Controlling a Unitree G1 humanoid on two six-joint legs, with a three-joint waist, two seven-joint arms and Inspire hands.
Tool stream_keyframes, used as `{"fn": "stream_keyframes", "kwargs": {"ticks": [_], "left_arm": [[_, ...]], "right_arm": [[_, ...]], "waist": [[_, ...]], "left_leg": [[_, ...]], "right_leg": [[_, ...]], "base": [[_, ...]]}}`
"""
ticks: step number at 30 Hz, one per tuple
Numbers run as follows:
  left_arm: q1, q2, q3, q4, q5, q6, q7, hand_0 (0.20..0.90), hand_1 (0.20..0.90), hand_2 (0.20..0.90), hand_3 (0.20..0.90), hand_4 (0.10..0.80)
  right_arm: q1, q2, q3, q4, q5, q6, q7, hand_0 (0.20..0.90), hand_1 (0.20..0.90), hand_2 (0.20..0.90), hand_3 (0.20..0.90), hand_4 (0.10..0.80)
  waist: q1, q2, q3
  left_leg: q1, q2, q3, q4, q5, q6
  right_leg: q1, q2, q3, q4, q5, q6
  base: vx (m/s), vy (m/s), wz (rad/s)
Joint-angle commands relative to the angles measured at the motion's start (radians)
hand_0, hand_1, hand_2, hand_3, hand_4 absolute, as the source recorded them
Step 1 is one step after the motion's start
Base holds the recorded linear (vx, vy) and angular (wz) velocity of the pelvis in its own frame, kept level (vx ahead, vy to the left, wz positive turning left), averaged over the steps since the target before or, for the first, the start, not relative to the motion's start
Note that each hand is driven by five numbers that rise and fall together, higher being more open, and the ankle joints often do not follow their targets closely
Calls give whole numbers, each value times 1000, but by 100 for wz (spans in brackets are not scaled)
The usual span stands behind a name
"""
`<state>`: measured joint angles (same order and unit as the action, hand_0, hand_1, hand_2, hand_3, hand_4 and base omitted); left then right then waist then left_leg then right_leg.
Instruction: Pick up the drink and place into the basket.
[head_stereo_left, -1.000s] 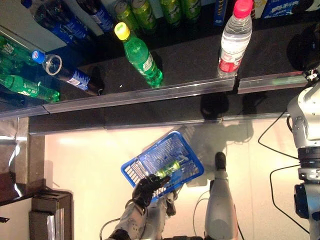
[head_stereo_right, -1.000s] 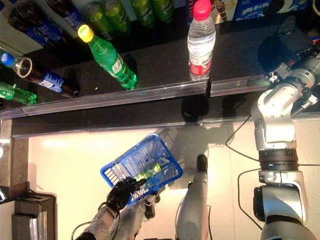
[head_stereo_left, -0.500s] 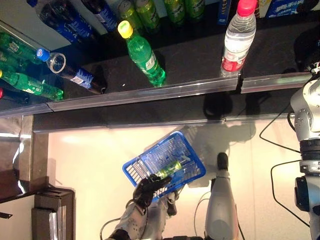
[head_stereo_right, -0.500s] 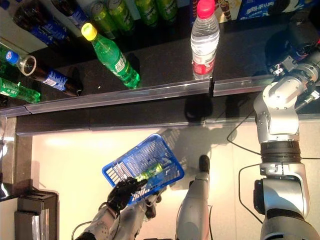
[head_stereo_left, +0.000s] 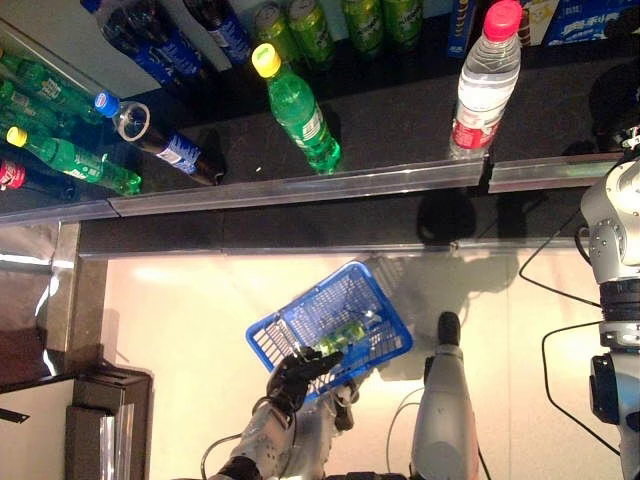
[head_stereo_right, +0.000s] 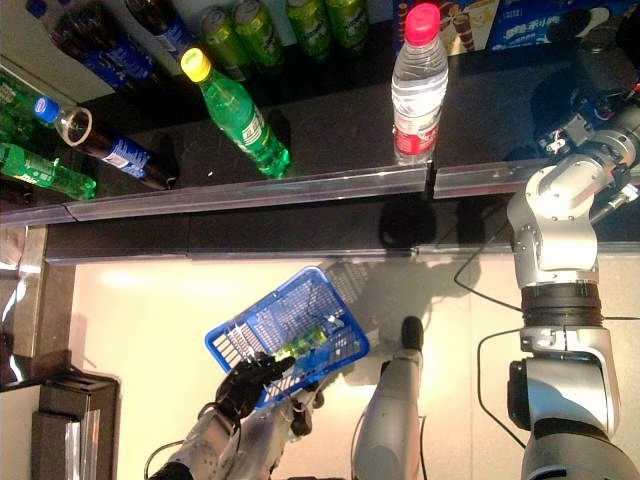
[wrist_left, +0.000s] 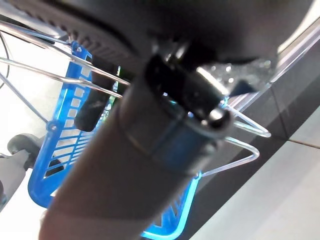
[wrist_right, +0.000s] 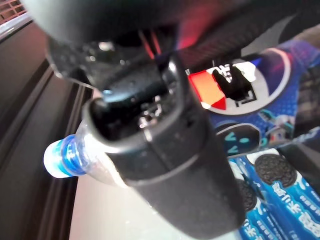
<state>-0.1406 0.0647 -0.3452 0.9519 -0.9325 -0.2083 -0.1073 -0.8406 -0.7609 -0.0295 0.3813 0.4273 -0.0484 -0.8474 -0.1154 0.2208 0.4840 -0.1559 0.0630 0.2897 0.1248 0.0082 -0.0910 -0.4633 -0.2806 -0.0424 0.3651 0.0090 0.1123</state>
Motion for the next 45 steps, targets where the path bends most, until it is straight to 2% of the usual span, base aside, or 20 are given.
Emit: {"fn": "stream_keyframes", "kwargs": {"ticks": [1, 8, 18, 23, 33, 39, 41, 42, 45], "left_arm": [[75, 83, 35, -97, -64, -83, -46, 300, 300, 300, 200, 100], [104, 76, 105, -104, -88, -101, -38, 300, 300, 300, 200, 100], [140, 69, 176, -109, -67, -99, -31, 300, 300, 300, 200, 100], [160, 62, 205, -123, -102, -114, -37, 300, 300, 300, 200, 100], [200, 67, 262, -213, -161, -145, -65, 300, 300, 300, 200, 100], [231, 96, 268, -345, -180, -149, -64, 300, 300, 300, 200, 100], [232, 97, 269, -348, -181, -148, -64, 300, 300, 300, 200, 100], [237, 109, 266, -388, -188, -151, -65, 300, 300, 300, 200, 100], [243, 128, 254, -444, -195, -162, -56, 300, 300, 300, 200, 100]], "right_arm": [[-17, -164, -30, -259, -128, -126, -24, 300, 300, 300, 200, 100], [191, -101, -109, -486, -145, -183, 25, 300, 300, 300, 200, 100], [417, -8, -154, -637, -146, -262, 121, 300, 300, 300, 200, 100], [543, 50, -143, -708, -76, -298, 300, 300, 300, 300, 200, 100], [662, 116, -89, -821, 117, -282, 647, 300, 300, 300, 200, 100], [675, 160, 11, -882, 215, -231, 829, 300, 300, 300, 200, 100], [675, 161, 13, -882, 217, -231, 835, 300, 300, 300, 200, 100], [665, 179, 55, -891, 251, -206, 885, 300, 300, 300, 200, 100], [645, 206, 121, -905, 275, -177, 939, 300, 300, 300, 200, 100]], "waist": [[-38, 11, -51], [-61, -18, -72], [-81, -59, -114], [-86, -87, -164], [-56, -119, -222], [-11, -141, -247], [-10, -142, -247], [7, -149, -249], [30, -156, -249]], "left_leg": [[-67, 52, -29, 219, 48, -15], [-28, 64, -6, 198, 43, -11], [25, 81, 8, 192, 34, -9], [83, 85, 12, 159, 27, -7], [120, 97, 1, 159, 50, -9], [117, 102, -23, 179, 61, -8], [118, 102, -24, 179, 61, -8], [116, 102, -34, 180, 66, -8], [111, 99, -49, 178, 74, -9]], "right_leg": [[89, 65, -64, 43, -127, -124], [120, 80, -58, 37, -133, -124], [192, 101, -55, 15, -142, -128], [274, 119, -53, -32, -141, -122], [369, 144, -71, -72, -147, -132], [415, 149, -97, -83, -150, -138], [416, 149, -98, -83, -150, -138], [428, 149, -108, -88, -149, -139], [441, 149, -121, -90, -149, -139]], "base": [[11, 43, 2], [7, 44, 0], [32, 0, -6], [91, -2, -3], [81, -3, 2], [57, -7, 13], [9, 3, 9], [1, 4, 19], [-5, 5, 14]]}}
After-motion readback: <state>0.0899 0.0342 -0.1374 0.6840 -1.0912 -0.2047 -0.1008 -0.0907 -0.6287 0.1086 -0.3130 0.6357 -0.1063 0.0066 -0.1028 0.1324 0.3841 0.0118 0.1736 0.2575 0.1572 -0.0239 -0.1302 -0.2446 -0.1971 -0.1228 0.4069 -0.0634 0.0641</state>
